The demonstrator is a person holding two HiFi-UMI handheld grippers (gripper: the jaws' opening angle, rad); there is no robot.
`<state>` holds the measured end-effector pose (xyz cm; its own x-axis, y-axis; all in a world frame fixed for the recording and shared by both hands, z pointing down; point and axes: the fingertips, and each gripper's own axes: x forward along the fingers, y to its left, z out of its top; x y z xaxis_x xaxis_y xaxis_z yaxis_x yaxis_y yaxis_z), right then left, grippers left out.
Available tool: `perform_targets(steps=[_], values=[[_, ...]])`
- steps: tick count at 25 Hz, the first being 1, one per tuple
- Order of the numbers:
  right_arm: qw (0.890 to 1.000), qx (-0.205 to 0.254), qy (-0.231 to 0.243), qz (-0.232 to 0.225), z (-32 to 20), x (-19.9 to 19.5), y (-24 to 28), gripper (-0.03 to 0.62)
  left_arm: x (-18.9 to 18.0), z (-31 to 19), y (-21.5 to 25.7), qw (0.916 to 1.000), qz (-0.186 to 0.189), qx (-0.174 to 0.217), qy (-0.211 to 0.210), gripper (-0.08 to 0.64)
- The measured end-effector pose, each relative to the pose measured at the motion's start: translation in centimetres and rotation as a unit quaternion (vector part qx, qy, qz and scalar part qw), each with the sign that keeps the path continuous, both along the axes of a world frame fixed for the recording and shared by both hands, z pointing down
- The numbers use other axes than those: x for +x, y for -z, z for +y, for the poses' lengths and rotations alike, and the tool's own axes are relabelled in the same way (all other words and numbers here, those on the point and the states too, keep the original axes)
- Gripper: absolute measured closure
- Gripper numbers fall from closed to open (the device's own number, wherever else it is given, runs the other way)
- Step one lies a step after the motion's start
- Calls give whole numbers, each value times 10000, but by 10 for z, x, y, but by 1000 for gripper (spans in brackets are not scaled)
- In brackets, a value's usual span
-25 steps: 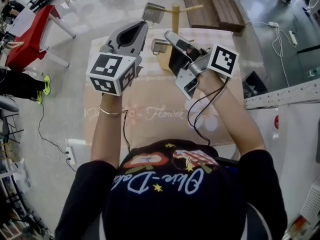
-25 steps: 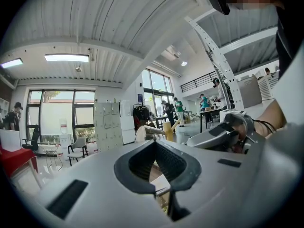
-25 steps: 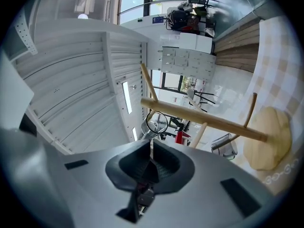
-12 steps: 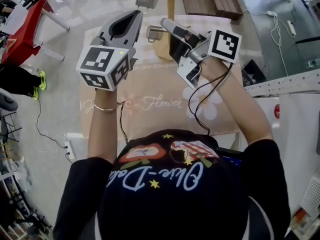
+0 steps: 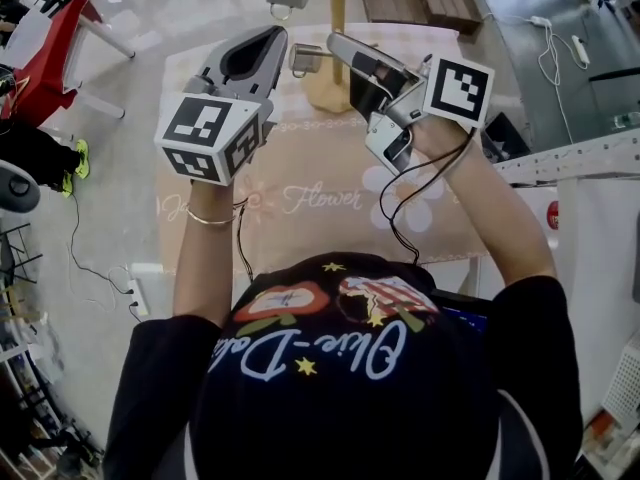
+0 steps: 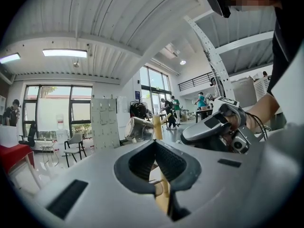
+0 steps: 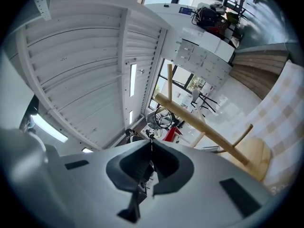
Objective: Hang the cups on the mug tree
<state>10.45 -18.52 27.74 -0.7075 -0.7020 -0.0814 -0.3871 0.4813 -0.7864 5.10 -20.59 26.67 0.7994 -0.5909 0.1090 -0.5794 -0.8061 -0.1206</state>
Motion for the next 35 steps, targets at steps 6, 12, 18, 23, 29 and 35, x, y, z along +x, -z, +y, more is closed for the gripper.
perform_targets(steps=[6, 12, 18, 23, 29, 35], values=[[9995, 74, -161, 245, 10, 4, 0, 580, 1, 12, -10, 9999, -42, -120, -105, 551], [9980, 219, -364, 472, 21, 9, -2, 581, 0, 27, -18, 9996, 4, -157, -246, 551], [9971, 160, -454, 583, 32, 10, -9, 583, 0, 40, -20, 9993, 61, -210, -302, 551], [9949, 156, -562, 824, 41, 10, -17, 583, 0, 50, -27, 9990, 81, -281, -346, 551], [9933, 68, -741, 889, 54, 13, -30, 583, -2, 63, -34, 9986, 93, -346, -379, 551], [9903, 27, -860, 1094, 63, 13, -40, 583, -7, 71, -44, 9981, 86, -473, -374, 551]])
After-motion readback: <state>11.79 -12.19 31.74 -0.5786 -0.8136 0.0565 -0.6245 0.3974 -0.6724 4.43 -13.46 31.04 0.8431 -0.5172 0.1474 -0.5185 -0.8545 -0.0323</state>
